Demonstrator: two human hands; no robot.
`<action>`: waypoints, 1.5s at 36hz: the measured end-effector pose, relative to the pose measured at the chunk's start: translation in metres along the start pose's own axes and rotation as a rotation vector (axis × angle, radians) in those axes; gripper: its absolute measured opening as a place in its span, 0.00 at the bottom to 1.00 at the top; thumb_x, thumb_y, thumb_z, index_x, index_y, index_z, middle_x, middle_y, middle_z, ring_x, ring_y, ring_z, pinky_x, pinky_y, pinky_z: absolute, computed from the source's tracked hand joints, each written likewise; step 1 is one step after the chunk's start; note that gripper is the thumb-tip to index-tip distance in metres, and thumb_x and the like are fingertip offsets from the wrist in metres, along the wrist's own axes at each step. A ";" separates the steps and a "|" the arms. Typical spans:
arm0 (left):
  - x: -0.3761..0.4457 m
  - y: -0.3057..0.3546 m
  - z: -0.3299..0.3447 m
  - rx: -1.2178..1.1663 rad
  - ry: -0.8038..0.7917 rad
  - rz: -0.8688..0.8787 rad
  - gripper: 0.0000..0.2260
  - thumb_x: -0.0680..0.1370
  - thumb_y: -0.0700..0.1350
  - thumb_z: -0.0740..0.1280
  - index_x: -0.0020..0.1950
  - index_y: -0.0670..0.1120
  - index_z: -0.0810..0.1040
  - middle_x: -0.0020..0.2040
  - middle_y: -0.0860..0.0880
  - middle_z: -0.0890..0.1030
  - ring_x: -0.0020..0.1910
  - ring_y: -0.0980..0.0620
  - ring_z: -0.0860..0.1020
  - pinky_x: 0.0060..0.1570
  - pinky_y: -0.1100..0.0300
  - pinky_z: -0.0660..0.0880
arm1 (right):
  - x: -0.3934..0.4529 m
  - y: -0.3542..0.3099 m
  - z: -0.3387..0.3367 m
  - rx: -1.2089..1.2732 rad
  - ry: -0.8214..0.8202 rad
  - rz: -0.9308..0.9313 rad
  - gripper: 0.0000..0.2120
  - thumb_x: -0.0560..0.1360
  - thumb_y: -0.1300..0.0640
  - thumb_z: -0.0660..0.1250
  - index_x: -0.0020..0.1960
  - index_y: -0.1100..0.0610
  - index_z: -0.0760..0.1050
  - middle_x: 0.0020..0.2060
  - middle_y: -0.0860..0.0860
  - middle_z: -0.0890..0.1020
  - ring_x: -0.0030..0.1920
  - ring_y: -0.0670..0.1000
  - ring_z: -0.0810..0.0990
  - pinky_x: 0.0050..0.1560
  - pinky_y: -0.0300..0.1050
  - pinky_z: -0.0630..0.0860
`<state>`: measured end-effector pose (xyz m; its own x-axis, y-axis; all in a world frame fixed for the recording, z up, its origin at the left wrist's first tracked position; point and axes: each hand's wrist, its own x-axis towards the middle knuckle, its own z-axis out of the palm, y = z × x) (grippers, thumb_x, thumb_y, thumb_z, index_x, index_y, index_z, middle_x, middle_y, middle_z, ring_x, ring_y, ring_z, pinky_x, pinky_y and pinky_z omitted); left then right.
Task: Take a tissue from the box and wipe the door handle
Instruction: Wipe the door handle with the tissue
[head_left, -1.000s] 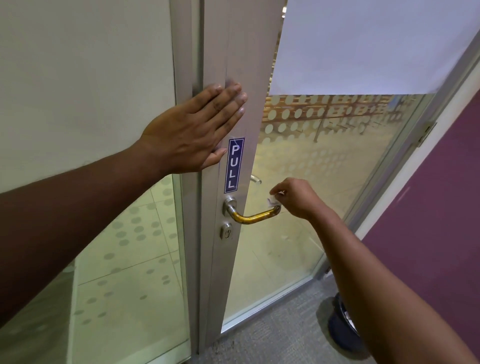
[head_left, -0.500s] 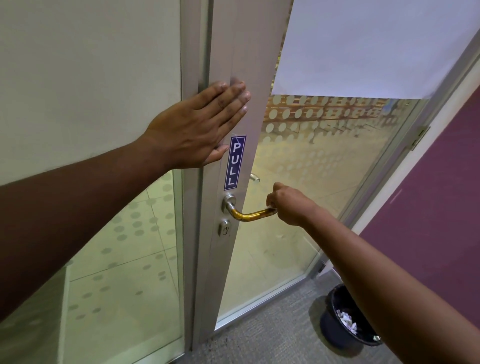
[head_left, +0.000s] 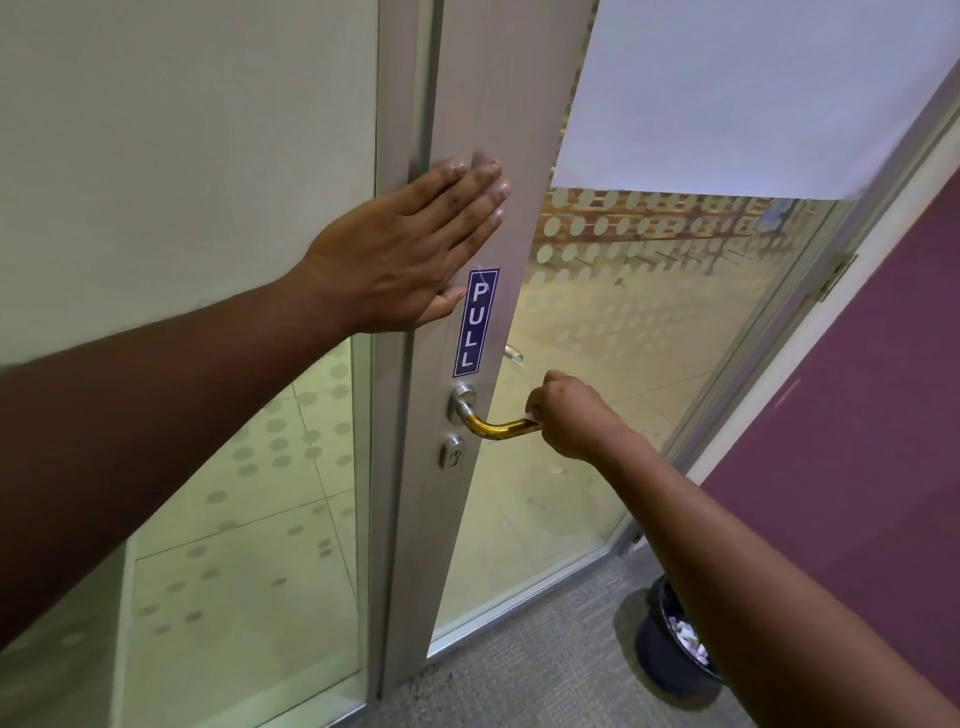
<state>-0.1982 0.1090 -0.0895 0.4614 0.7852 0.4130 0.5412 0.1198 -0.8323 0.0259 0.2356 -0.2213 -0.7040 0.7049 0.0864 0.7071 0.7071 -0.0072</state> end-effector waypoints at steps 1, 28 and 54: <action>0.000 0.000 0.001 -0.002 0.003 0.003 0.35 0.83 0.56 0.29 0.82 0.32 0.44 0.82 0.31 0.49 0.82 0.33 0.49 0.80 0.43 0.53 | 0.002 0.001 -0.005 0.008 -0.014 -0.007 0.09 0.77 0.60 0.69 0.57 0.56 0.83 0.48 0.51 0.77 0.45 0.51 0.78 0.45 0.46 0.79; -0.002 0.001 0.000 0.051 0.000 0.017 0.35 0.82 0.55 0.28 0.82 0.34 0.46 0.82 0.32 0.51 0.82 0.34 0.51 0.80 0.45 0.54 | -0.015 -0.024 -0.008 -0.109 0.002 -0.040 0.10 0.79 0.60 0.67 0.58 0.59 0.82 0.49 0.54 0.75 0.40 0.52 0.75 0.39 0.43 0.70; -0.002 0.001 -0.004 0.047 -0.017 0.018 0.35 0.82 0.55 0.29 0.82 0.34 0.46 0.82 0.32 0.50 0.82 0.34 0.50 0.80 0.44 0.54 | -0.030 0.003 0.038 0.336 0.383 0.282 0.11 0.81 0.55 0.66 0.54 0.59 0.84 0.44 0.53 0.74 0.39 0.54 0.75 0.38 0.43 0.68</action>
<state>-0.1958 0.1056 -0.0900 0.4586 0.7977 0.3917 0.4993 0.1334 -0.8561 0.0467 0.2188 -0.2615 -0.3727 0.8423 0.3893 0.7602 0.5177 -0.3924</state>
